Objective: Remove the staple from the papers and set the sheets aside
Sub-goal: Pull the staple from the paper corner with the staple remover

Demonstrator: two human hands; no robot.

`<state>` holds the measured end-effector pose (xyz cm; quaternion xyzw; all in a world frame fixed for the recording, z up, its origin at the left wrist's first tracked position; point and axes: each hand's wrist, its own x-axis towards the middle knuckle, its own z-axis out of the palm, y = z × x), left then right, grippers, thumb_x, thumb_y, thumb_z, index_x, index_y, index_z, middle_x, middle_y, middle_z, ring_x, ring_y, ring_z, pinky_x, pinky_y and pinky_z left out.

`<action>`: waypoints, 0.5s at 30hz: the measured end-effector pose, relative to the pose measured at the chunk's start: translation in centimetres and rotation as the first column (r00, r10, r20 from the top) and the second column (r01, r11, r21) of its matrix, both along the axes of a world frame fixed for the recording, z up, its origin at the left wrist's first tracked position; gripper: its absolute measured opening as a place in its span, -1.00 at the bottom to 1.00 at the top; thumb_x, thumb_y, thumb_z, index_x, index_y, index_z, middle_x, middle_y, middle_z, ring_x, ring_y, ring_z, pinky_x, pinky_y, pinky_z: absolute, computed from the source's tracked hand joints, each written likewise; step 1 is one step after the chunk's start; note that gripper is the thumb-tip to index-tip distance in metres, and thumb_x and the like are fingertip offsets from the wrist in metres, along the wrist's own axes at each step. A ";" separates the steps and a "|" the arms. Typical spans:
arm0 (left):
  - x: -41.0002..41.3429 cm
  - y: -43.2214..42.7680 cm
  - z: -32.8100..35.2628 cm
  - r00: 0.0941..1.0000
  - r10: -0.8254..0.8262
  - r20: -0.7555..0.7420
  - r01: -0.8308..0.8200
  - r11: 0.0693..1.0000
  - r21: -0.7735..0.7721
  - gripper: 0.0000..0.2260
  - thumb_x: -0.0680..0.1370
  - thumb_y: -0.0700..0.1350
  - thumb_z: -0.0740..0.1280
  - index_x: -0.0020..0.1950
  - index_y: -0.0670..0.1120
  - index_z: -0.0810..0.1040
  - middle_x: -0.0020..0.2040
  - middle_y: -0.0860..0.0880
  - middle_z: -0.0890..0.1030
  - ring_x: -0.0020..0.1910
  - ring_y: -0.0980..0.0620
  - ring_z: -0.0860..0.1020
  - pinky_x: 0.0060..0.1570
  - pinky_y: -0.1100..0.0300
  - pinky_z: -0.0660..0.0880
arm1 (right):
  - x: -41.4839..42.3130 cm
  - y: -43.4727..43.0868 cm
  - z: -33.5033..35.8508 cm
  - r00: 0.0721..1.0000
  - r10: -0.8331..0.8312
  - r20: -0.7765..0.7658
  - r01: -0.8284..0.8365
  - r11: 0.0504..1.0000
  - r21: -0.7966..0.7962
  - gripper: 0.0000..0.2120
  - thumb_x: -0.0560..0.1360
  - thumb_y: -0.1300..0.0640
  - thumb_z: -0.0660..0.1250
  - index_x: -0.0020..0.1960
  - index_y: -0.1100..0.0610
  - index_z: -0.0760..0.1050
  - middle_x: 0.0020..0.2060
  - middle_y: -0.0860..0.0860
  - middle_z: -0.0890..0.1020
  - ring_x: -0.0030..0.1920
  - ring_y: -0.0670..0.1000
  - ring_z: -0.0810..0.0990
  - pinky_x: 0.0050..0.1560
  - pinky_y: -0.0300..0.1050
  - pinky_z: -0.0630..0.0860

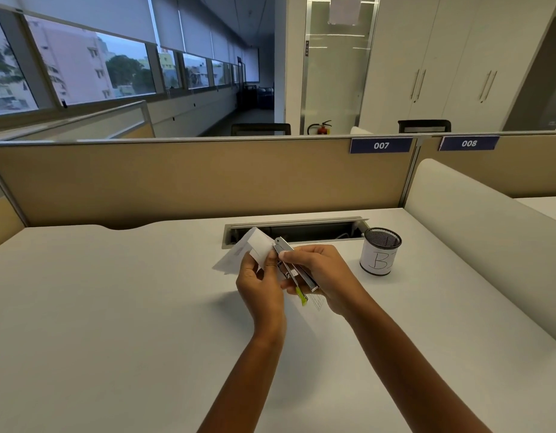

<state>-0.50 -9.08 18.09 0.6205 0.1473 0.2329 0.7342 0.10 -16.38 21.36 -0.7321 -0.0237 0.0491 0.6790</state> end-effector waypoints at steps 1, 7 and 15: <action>0.0 0.0 0.0 1.000 0.000 -0.005 0.000 1.000 -0.013 -0.67 0.48 -0.19 0.27 0.25 -0.17 0.41 0.21 -0.18 0.52 0.13 -0.13 0.51 0.18 -0.08 0.43 | 0.0 0.1 0.0 1.000 -0.003 -0.004 0.003 1.000 0.004 -0.81 0.48 0.15 0.31 -0.29 0.13 0.55 -0.37 0.03 0.62 -0.56 -0.13 0.60 -0.51 -0.35 0.55; 0.4 0.2 -0.2 0.999 -0.048 -0.010 0.045 0.980 -0.193 -0.80 0.51 -0.11 0.23 0.13 -0.04 0.45 0.11 -0.07 0.53 -0.01 -0.06 0.53 -0.22 0.24 0.56 | 0.2 0.1 -0.2 1.000 -0.008 -0.023 0.008 1.000 -0.022 -0.80 0.49 0.14 0.30 -0.12 0.29 0.59 -0.34 0.05 0.62 -0.51 -0.11 0.61 -0.46 -0.34 0.58; 1.2 -0.2 -0.4 0.999 0.039 -0.029 -0.041 0.996 -0.076 -0.73 0.51 -0.13 0.23 0.19 -0.16 0.41 0.20 -0.20 0.52 -0.01 -0.09 0.54 -0.04 0.05 0.51 | 0.4 0.9 -0.4 0.999 -0.038 -0.013 0.038 0.999 -0.014 -0.81 0.50 0.15 0.29 -0.17 0.25 0.58 -0.35 0.02 0.59 -0.38 -0.06 0.58 -0.44 -0.32 0.56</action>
